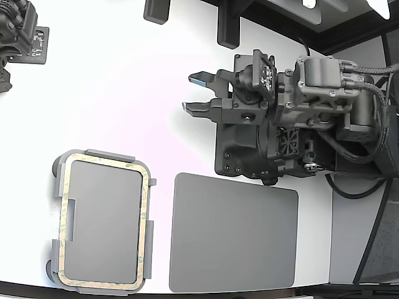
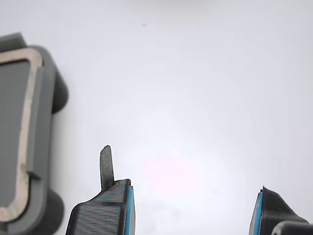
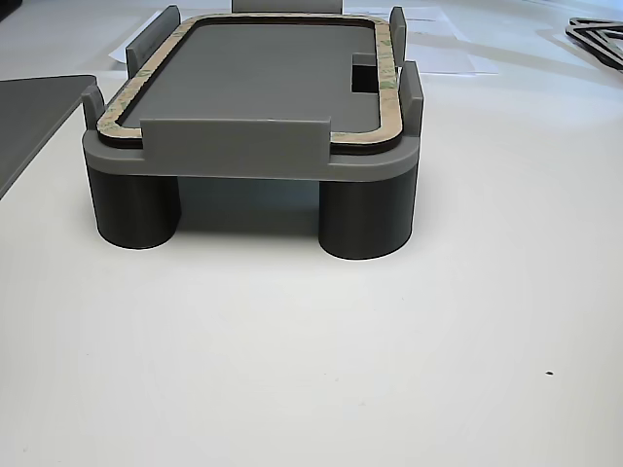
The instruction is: Move top rectangular frame to the holder.
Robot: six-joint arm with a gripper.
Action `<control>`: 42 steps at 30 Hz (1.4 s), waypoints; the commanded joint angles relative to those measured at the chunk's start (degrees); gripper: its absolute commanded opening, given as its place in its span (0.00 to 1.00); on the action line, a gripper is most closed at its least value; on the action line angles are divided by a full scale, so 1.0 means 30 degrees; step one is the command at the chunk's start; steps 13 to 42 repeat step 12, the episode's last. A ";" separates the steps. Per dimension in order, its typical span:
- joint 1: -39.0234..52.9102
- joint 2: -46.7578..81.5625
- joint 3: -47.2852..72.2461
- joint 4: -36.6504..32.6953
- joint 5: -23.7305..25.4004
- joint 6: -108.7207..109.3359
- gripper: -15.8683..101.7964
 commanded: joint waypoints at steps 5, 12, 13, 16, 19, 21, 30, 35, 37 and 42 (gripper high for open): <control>-0.1084 0.0410 -0.0381 -0.0264 -0.0586 0.0293 0.98; -0.1084 0.0410 -0.0381 -0.0293 -0.0381 0.0410 0.98; -0.1084 0.0410 -0.0381 -0.0293 -0.0381 0.0410 0.98; -0.1084 0.0410 -0.0381 -0.0293 -0.0381 0.0410 0.98; -0.1084 0.0410 -0.0381 -0.0293 -0.0381 0.0410 0.98; -0.1084 0.0410 -0.0381 -0.0293 -0.0381 0.0410 0.98; -0.1084 0.0410 -0.0381 -0.0293 -0.0381 0.0410 0.98; -0.1084 0.0410 -0.0381 -0.0293 -0.0381 0.0410 0.98; -0.1084 0.0410 -0.0381 -0.0293 -0.0381 0.0410 0.98; -0.1084 0.0410 -0.0381 -0.0293 -0.0381 0.0410 0.98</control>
